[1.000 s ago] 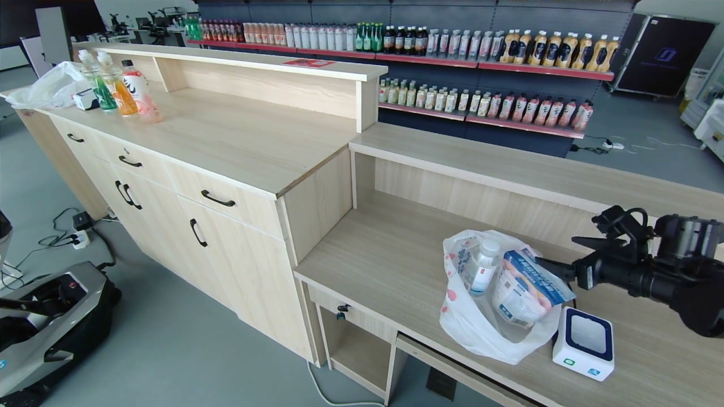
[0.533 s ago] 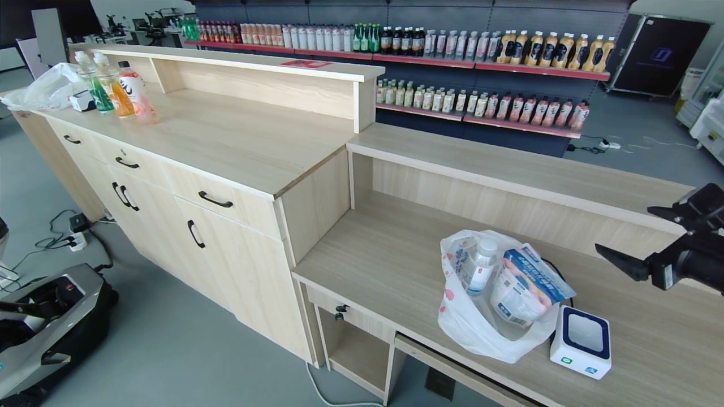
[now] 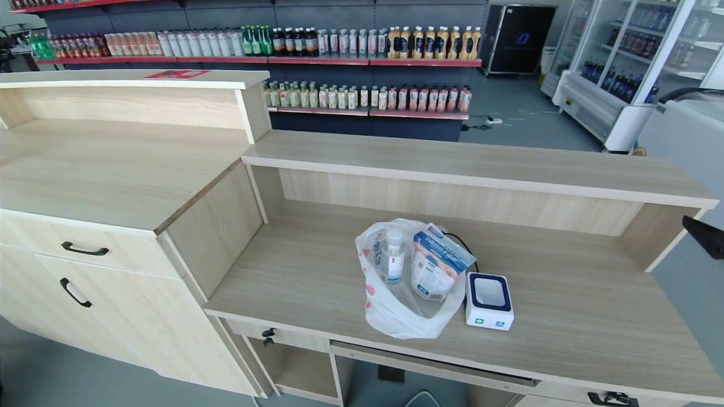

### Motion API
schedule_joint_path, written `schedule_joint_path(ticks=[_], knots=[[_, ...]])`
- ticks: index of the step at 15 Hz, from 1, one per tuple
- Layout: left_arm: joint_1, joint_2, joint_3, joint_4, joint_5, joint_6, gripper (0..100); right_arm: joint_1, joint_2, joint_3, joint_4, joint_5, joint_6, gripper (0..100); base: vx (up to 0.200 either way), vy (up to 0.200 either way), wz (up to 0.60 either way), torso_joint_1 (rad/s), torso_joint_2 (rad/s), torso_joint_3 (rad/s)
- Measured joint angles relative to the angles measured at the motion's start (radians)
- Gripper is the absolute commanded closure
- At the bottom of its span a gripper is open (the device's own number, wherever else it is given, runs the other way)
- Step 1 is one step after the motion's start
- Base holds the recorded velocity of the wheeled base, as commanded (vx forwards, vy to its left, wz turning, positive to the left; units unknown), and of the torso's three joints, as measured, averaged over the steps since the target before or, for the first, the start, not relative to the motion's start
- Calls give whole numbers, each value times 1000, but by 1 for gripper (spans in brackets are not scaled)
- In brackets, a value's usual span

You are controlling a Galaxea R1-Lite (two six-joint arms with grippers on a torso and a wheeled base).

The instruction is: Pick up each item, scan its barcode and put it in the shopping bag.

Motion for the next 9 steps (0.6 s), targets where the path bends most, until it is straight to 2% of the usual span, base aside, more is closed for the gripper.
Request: schedule_joint_path(ticks=[3, 9], knots=[[-1, 0, 0, 0, 0, 0, 0, 17, -158, 58, 96, -73, 86, 0, 0, 0, 0, 0, 0, 0], [0, 0, 0, 0, 0, 0, 0, 157, -491, 279, 117, -149, 196, 0, 0, 0, 0, 0, 0, 0]])
